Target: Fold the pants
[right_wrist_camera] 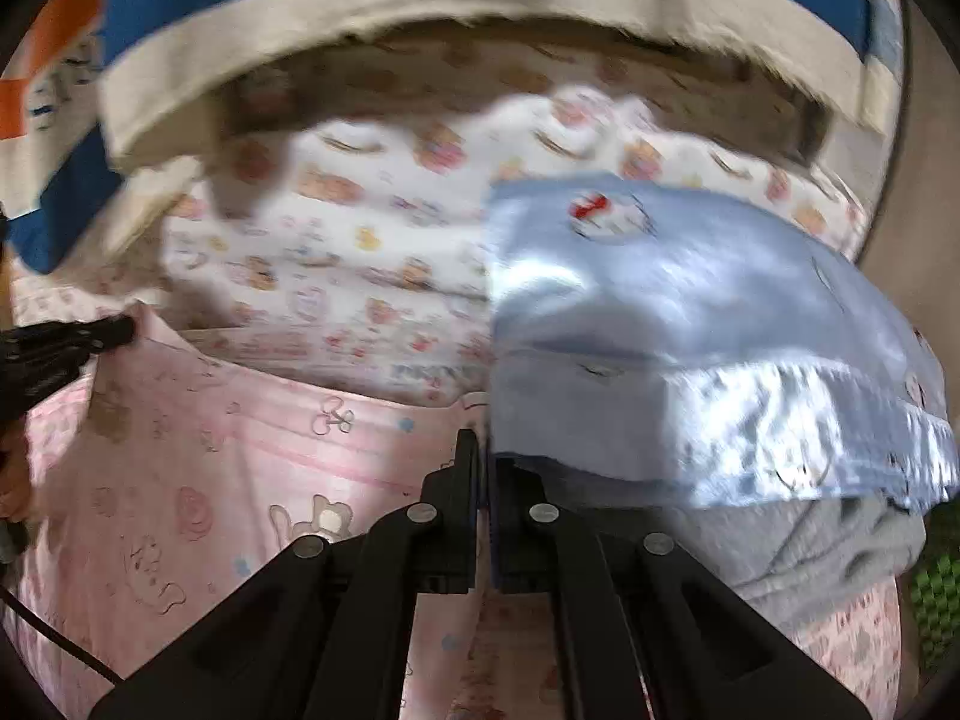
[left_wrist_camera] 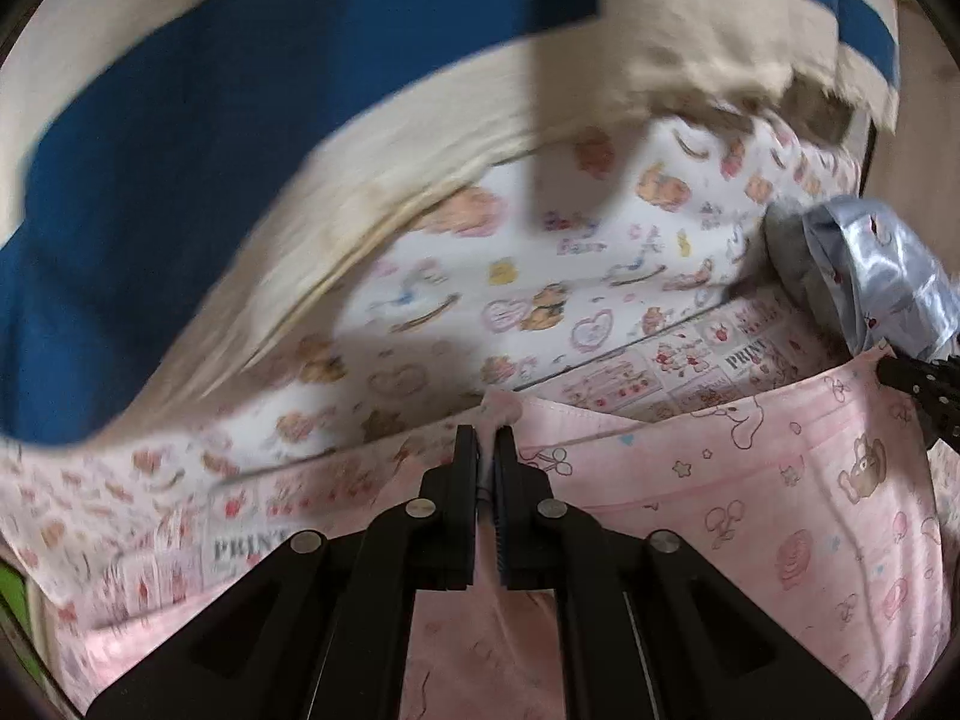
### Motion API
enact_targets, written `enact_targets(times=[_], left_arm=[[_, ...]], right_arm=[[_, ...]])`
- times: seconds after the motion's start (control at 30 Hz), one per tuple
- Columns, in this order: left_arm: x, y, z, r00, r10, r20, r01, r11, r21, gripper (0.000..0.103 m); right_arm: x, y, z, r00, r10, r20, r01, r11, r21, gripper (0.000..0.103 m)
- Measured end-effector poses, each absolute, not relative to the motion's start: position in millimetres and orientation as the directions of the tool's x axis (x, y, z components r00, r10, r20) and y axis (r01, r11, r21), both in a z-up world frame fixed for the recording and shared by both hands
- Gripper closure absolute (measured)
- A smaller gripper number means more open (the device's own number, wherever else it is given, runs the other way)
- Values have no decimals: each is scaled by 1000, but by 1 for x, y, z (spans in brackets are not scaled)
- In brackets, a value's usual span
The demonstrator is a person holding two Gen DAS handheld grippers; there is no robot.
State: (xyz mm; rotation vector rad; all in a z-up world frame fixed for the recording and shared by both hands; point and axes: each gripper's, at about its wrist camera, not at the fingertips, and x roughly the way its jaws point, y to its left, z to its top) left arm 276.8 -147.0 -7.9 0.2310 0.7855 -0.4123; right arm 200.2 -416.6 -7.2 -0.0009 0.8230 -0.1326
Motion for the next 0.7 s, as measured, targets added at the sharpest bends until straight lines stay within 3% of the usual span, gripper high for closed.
enact_targets(times=[0.17, 0.3, 0.47, 0.5, 0.6, 0.67, 0.7], left_arm=[[297, -173, -23, 592, -257, -764, 475, 877, 74, 99], [311, -183, -31, 568, -259, -781, 480, 875, 59, 99], [309, -186, -36, 578, -248, -778, 472, 879, 71, 95], [304, -186, -33, 592, -248, -767, 475, 876, 84, 91], [294, -182, -24, 629, -236, -741, 452, 886, 101, 38], [285, -174, -13, 641, -265, -720, 449, 891, 72, 38], [278, -171, -8, 649, -273, -710, 452, 889, 72, 38]], right_arm=[[207, -429, -34, 651, -166, -741, 204, 978, -40, 101], [207, -420, -34, 654, -236, -718, 207, 970, -131, 101], [201, -421, -33, 702, -196, -685, 162, 980, -114, 101], [197, -423, -30, 717, -169, -676, 145, 985, -92, 101], [195, -428, -24, 708, -113, -698, 132, 991, -27, 100], [190, -432, -19, 708, -65, -703, 128, 991, 37, 98], [187, -433, -16, 710, -48, -703, 125, 990, 59, 92]])
